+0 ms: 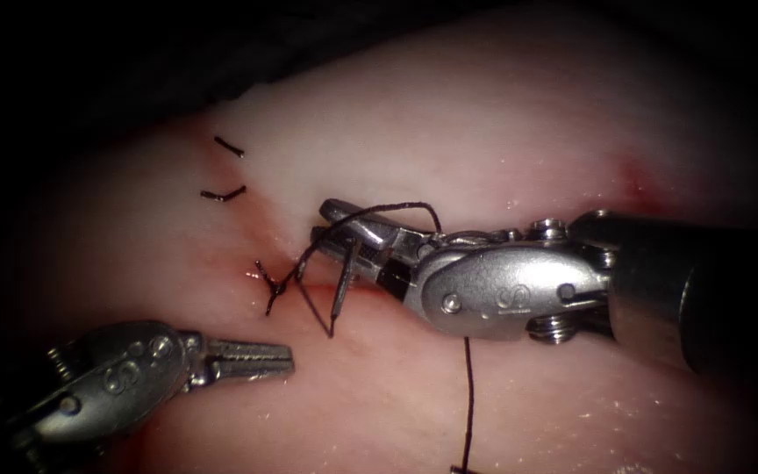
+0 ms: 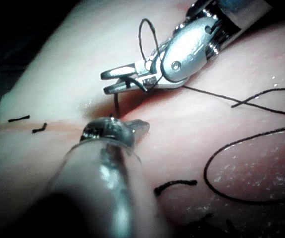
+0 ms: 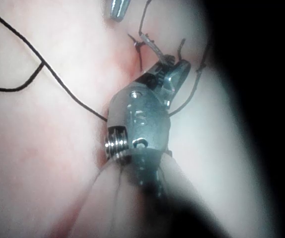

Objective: Wound Closure
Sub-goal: With the right needle driver throw the needle through the top side of the wound.

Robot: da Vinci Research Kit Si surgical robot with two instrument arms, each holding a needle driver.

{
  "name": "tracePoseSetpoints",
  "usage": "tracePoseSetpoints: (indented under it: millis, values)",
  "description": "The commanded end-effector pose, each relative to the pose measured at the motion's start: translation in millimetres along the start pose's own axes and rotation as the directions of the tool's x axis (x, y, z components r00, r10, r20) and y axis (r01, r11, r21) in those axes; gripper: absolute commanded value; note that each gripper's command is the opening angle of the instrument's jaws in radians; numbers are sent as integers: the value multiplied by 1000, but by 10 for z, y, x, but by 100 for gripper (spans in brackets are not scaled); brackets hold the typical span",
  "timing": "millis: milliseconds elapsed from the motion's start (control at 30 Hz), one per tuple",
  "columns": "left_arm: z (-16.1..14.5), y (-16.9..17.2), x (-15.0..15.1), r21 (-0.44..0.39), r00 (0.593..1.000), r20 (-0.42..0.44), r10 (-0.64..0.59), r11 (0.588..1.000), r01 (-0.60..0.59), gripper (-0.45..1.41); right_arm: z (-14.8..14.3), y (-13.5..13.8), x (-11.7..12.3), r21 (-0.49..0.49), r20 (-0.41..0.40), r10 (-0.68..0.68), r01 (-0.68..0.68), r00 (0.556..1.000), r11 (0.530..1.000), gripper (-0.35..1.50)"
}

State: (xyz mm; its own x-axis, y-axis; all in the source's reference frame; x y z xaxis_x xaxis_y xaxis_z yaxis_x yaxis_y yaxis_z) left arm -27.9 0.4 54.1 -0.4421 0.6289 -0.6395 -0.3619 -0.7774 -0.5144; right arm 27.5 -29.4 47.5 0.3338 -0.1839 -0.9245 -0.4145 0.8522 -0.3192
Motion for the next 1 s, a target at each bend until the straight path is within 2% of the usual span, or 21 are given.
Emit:
tracePoseSetpoints:
  millis: [33, 333, 467, 567, 867, 1000]
  values:
    - [6, -7, 5, 3, 1000, -3, 2, 1000, -2, -45, 16, -5, -3, 1, -4, -7, 7, 1000, 1000, -35]
    - [2, -10, 2, 12, 1000, 3, -2, 1000, 2, -45, 8, -33, -18, 34, 30, -10, 9, 999, 999, -35]
    - [3, -13, 2, 18, 1000, 6, -5, 1000, 5, -45, 2, -55, -33, 88, 71, 0, -6, 997, 996, -35]
    - [4, -13, 3, 19, 1000, 6, -5, 1000, 5, -45, 1, -58, -37, 105, 82, -3, -5, 997, 994, -35]
    - [5, -13, 4, 20, 1000, 6, -9, 1000, 8, -45, -9, -85, -62, 230, 203, 30, -77, 979, 970, -35]
    - [5, -13, 3, 20, 1000, 6, -9, 1000, 9, -45, -14, -92, -68, 235, 228, 41, -96, 973, 967, -35]
